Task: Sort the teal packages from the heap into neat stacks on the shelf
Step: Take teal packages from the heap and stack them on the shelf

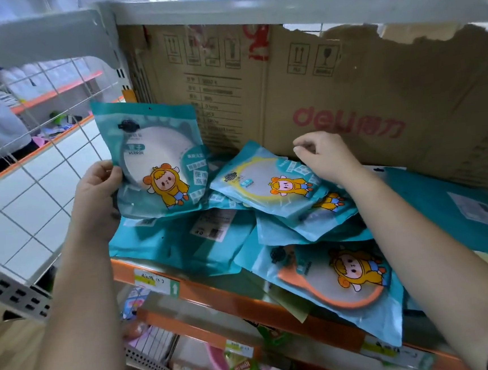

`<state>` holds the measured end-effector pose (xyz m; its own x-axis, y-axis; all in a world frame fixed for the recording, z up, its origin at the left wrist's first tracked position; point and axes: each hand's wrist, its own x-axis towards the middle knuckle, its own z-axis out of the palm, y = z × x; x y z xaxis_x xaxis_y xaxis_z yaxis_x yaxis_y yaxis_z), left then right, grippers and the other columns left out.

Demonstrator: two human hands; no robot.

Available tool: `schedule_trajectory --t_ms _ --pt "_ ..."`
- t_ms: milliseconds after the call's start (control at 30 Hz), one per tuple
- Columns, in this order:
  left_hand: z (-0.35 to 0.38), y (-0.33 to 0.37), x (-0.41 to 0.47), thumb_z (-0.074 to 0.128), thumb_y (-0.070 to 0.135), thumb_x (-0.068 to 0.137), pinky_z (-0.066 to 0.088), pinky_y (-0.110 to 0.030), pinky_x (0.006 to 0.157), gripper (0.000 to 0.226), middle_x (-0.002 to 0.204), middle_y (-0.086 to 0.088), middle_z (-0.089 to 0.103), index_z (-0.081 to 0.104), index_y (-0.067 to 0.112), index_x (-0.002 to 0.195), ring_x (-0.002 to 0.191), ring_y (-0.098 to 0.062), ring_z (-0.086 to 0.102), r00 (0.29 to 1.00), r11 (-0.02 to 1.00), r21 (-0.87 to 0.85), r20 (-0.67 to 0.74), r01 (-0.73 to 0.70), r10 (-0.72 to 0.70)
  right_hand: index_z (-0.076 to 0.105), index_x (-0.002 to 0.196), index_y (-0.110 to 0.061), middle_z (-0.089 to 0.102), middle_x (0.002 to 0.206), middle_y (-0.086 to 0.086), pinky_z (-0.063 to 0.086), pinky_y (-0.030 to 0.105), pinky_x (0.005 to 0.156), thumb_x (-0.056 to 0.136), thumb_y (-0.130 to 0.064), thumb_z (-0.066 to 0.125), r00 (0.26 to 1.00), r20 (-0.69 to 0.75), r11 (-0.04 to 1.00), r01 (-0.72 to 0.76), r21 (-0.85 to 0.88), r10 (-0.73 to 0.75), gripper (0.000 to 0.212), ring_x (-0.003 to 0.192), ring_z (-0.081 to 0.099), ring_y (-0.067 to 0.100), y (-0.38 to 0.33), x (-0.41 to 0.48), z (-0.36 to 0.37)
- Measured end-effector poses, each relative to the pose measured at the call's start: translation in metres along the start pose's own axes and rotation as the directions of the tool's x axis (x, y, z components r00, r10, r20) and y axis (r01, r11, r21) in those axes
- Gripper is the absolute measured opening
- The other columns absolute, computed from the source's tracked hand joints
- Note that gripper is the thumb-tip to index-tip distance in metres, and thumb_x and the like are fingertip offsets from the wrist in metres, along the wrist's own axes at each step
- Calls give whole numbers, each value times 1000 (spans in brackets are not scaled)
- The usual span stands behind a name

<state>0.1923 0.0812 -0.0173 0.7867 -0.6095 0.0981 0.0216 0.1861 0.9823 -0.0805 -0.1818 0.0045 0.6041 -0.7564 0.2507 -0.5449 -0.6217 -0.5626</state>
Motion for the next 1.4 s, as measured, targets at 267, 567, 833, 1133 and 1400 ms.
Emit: schedule_trajectory --t_ms 267,567,833,1133,1400 --pt "-8 -10 11 43 20 92 53 -33 86 23 95 -3 68 65 16 99 88 -19 65 988 945 -295 111 140 -111 71 107 -10 71 106 10 52 37 85 95 -36 55 983 167 990 -53 -129 75 32 98 64 27 7 6 11" --pt "8 -4 20 56 20 96 61 -36 77 13 89 -1 71 63 15 105 96 -25 72 997 985 -151 11 79 -78 55 136 -20 59 133 2 45 37 92 80 -69 57 928 354 953 -1 -304 114 74 121 51 23 12 11 11" --pt "-3 -26 27 32 27 97 60 -34 73 36 101 -6 66 62 17 115 90 -26 68 965 924 -306 -55 228 -257 58 132 -16 63 127 4 48 41 96 80 -59 67 929 354 977 -35 -211 110 68 113 58 22 11 12 12" --pt "-15 -30 40 40 26 95 60 -27 71 37 100 -5 69 55 11 126 86 -18 70 948 851 -428 51 304 -313 66 120 -17 69 109 0 51 37 84 74 -57 74 940 322 982 -56 -179 113 61 100 62 22 6 12 14" --pt "-15 -37 36 43 5 82 49 -27 51 17 87 -4 58 56 15 83 72 -23 60 955 960 -108 -122 258 -270 71 99 -14 73 91 4 54 39 75 68 -58 78 896 377 960 -155 -235 236 55 82 68 21 0 19 10"
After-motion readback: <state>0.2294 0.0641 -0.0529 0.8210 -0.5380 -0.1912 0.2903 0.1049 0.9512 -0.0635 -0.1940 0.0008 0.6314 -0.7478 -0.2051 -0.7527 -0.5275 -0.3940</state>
